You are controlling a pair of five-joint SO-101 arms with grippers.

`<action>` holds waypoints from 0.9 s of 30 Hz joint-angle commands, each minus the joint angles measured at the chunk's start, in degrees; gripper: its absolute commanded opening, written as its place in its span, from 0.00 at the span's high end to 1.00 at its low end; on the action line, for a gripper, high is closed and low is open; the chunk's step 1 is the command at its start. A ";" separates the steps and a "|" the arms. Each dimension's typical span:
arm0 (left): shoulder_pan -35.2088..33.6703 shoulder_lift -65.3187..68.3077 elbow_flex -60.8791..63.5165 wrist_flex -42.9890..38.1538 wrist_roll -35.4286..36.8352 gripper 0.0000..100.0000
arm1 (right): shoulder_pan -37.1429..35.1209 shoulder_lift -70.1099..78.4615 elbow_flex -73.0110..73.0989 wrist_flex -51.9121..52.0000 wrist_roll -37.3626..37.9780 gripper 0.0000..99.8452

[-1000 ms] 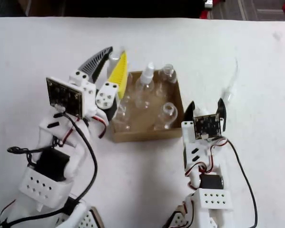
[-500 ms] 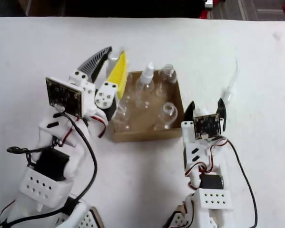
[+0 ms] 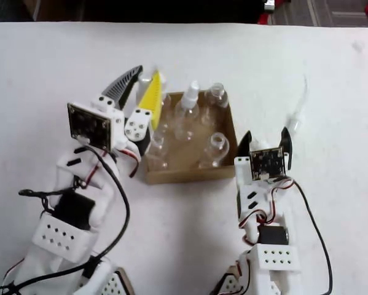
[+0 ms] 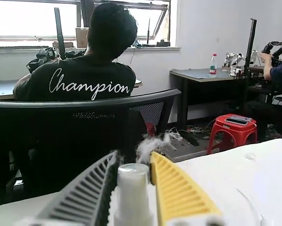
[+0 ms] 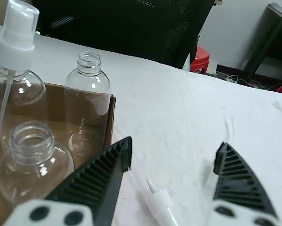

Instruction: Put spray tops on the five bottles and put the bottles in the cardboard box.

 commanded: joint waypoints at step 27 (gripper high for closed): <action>2.33 -1.45 0.79 2.73 0.53 0.98 | 0.48 -0.40 0.44 -1.45 0.62 0.74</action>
